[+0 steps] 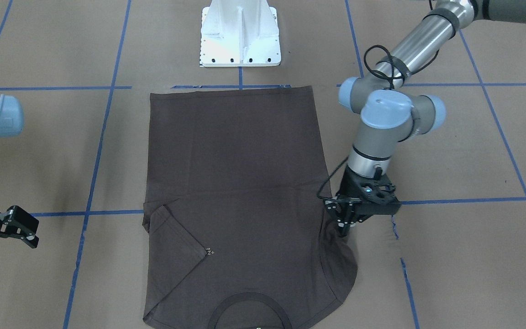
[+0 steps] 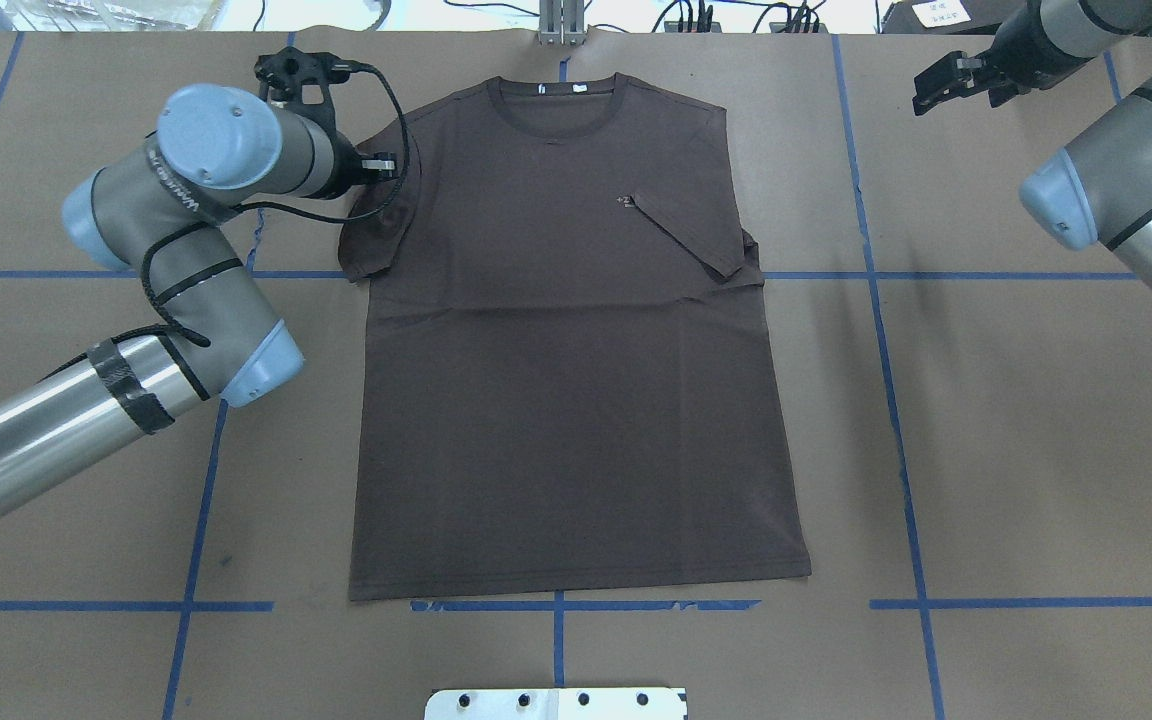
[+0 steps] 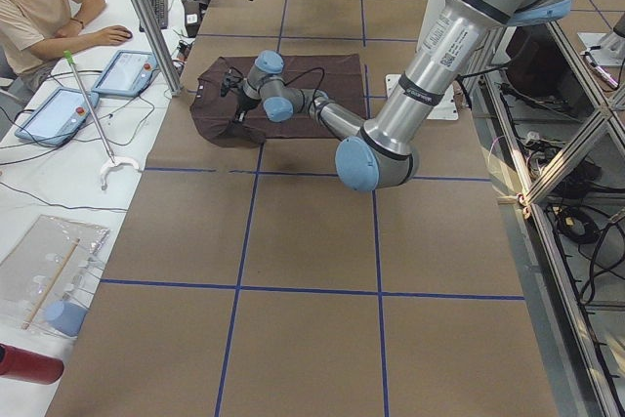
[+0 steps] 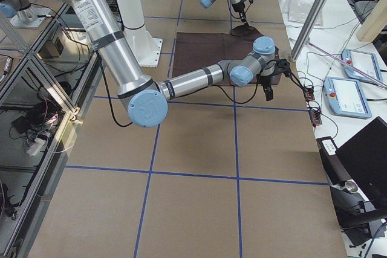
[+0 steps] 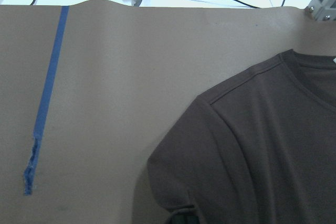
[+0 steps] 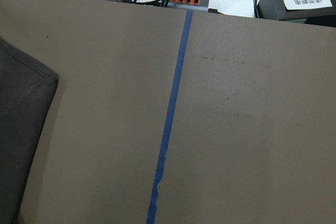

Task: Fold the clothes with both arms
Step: 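Grasp the sleeve with the left gripper and fold it inward onto the shirt, then move both grippers down to the hem corners nearest the robot, then align both grippers on the hem corners and close on the fabric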

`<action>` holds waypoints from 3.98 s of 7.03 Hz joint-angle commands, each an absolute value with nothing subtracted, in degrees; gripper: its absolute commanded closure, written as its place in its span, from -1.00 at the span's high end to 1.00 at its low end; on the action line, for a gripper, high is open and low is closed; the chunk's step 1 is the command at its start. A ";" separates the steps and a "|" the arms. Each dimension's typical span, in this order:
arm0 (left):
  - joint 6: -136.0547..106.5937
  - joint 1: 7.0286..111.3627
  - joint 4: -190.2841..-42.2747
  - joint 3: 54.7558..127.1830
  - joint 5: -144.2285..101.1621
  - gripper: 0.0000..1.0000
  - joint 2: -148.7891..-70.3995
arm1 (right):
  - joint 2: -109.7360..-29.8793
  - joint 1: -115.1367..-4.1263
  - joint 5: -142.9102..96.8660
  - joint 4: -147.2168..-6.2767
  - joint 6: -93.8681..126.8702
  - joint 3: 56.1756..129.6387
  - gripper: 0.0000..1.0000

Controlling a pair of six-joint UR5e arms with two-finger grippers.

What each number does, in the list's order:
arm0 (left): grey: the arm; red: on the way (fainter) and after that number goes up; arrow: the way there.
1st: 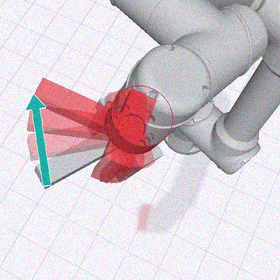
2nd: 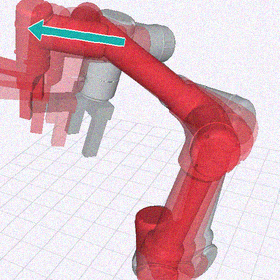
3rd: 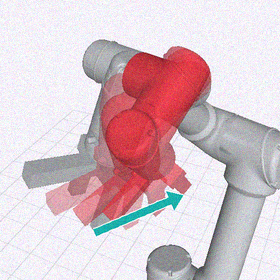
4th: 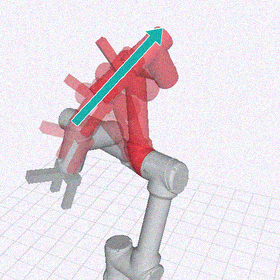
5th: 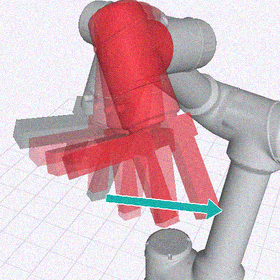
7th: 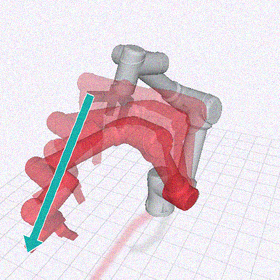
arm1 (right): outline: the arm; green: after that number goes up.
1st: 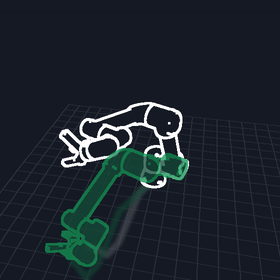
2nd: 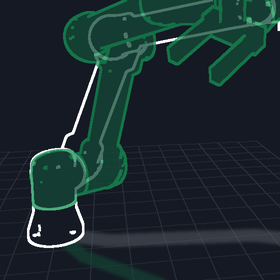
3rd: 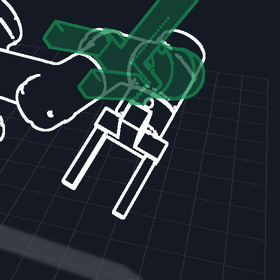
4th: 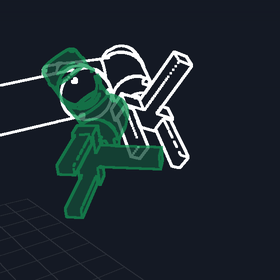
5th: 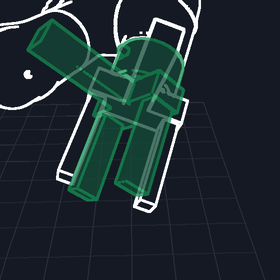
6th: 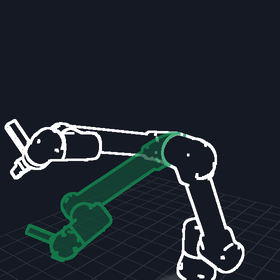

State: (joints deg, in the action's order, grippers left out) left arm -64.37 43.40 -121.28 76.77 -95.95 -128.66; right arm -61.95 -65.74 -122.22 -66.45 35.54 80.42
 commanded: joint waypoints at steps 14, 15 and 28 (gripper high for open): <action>-78.08 21.47 -117.68 111.24 -92.91 1.00 -104.63 | -90.69 -17.88 -83.27 -67.32 87.61 124.80 1.00; -82.75 17.36 -117.51 113.01 -90.29 0.90 -101.37 | -90.70 -16.80 -82.36 -67.32 87.63 124.89 1.00; -87.36 8.09 -111.36 113.91 -88.59 -1.00 -98.88 | -90.79 -16.79 -82.09 -66.71 87.10 125.07 1.00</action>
State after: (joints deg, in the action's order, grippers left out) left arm -87.36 8.39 -111.39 113.92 -88.58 -98.84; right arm -90.73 -16.79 -82.09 -66.75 87.14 125.10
